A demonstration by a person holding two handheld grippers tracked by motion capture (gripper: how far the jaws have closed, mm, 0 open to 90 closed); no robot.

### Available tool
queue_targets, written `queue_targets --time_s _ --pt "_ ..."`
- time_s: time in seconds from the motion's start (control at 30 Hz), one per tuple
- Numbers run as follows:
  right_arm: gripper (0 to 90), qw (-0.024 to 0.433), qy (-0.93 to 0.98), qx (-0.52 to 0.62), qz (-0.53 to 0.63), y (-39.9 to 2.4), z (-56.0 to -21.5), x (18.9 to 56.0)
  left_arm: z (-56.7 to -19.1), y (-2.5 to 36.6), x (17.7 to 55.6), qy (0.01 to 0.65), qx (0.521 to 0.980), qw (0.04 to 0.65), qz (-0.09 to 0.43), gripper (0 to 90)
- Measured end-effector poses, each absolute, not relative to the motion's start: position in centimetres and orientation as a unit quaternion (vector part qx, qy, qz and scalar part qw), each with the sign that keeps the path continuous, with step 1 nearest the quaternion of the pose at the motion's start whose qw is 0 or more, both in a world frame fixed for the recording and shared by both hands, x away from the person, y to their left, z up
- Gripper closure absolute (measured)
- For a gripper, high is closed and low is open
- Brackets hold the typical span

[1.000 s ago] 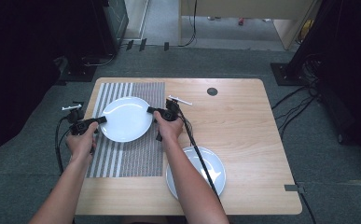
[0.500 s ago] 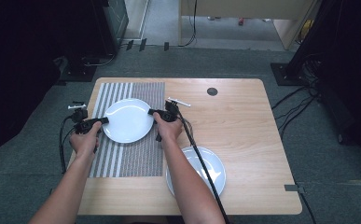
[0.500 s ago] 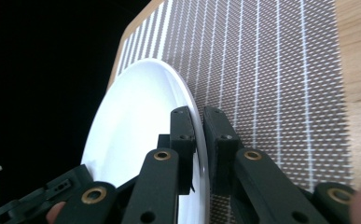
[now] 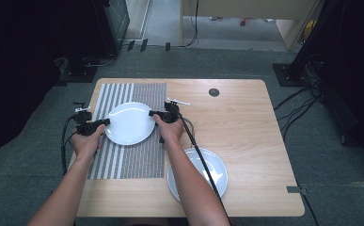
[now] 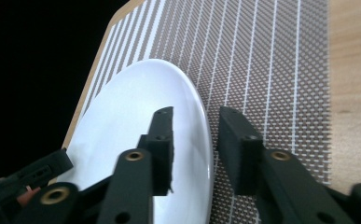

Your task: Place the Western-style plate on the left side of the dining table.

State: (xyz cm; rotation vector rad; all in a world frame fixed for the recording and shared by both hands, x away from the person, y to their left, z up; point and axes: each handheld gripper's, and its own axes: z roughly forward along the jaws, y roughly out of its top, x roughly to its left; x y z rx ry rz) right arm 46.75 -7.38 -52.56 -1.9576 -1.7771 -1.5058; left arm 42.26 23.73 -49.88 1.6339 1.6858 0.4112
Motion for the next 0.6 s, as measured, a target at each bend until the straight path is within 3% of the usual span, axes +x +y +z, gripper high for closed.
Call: queue_targets --time_s 0.13,0.17,0.3,0.37,0.47,0.6 --pt "56.2 0.031 -0.600 -0.632 -0.489 -7.6 -51.8 46.6 -49.4 23.9 41.7 0.636 0.650 0.370 0.189 40.4" --pt "51.1 0.009 -0.616 -0.631 -0.472 -7.8 -51.4 46.4 -48.9 23.9 41.3 0.629 0.659 0.363 0.197 39.7" --pt "49.8 0.007 -0.635 -0.615 -0.467 -8.0 -51.0 46.2 -48.2 24.1 40.5 0.626 0.659 0.366 0.201 40.8" --pt "48.1 -0.014 -0.654 -0.594 -0.469 -8.2 -50.6 45.9 -47.8 24.2 40.2 0.626 0.661 0.363 0.200 32.9" --pt "37.3 -0.062 -0.690 -0.567 -0.447 -8.5 -49.5 45.2 -47.3 24.2 39.6 0.625 0.666 0.359 0.194 13.3" --pt "30.1 -0.065 -0.698 -0.549 -0.455 -9.2 -48.5 44.3 -46.7 23.9 38.8 0.614 0.675 0.359 0.199 10.0"
